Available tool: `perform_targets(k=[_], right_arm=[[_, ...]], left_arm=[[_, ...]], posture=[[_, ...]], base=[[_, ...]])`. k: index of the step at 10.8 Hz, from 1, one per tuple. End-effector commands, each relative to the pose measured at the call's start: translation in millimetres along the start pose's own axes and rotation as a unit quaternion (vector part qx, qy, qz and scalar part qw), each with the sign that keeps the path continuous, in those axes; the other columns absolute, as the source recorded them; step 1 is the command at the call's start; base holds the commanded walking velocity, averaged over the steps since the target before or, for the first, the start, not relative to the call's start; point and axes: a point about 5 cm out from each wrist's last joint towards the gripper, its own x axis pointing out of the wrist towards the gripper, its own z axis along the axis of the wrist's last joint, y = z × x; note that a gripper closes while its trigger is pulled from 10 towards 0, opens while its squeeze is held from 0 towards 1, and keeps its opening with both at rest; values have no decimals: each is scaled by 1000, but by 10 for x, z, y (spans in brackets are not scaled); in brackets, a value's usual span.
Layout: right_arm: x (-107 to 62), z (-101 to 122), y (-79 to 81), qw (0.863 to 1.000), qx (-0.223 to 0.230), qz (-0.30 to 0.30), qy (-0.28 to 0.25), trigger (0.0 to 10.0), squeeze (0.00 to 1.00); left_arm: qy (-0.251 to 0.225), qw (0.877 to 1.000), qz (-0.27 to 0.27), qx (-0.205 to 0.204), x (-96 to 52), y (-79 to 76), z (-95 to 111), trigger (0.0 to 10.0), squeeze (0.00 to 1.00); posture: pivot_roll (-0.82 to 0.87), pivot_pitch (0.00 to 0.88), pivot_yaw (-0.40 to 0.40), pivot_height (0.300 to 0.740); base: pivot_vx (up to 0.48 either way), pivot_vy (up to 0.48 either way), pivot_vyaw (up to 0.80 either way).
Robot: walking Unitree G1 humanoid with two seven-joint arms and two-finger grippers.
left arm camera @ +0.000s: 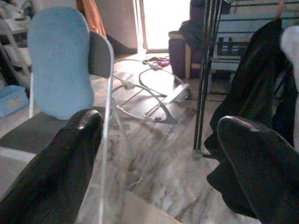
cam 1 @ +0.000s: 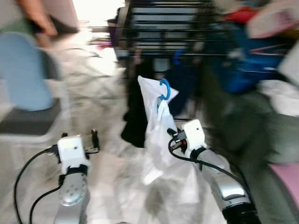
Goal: Hang hanger
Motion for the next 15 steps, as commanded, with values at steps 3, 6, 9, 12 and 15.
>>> perform_targets(k=[3, 6, 9, 12, 15], right_arm=[[-36, 95, -42, 998, 17, -46, -44, 10000, 0], [-118, 123, 6, 998, 1, -35, -51, 10000, 0], [-170, 101, -68, 998, 4, -37, -46, 10000, 0], [-216, 16, -65, 999, 13, -35, -32, 10000, 0], [-65, 37, 33, 1000, -1, 16, -21, 10000, 0]], left_arm=[[-9, 998, -55, 41, 226, -87, 137, 10000, 0], [-6, 997, -64, 35, 290, -188, 122, 10000, 0], [15, 996, -79, 25, 188, -390, 8, 10000, 0], [19, 997, -66, 24, 185, -309, -63, 10000, 0], [6, 1000, -15, 18, 233, -149, -10, 10000, 0]], posture=[[-106, 0, 188, 740], [-164, 0, 189, 740], [-158, 0, 157, 740], [-135, 0, 121, 740], [-37, 0, 5, 740]], base=[[0, 0, 800], [0, 0, 800], [0, 0, 533], [0, 0, 0], [0, 0, 0]])
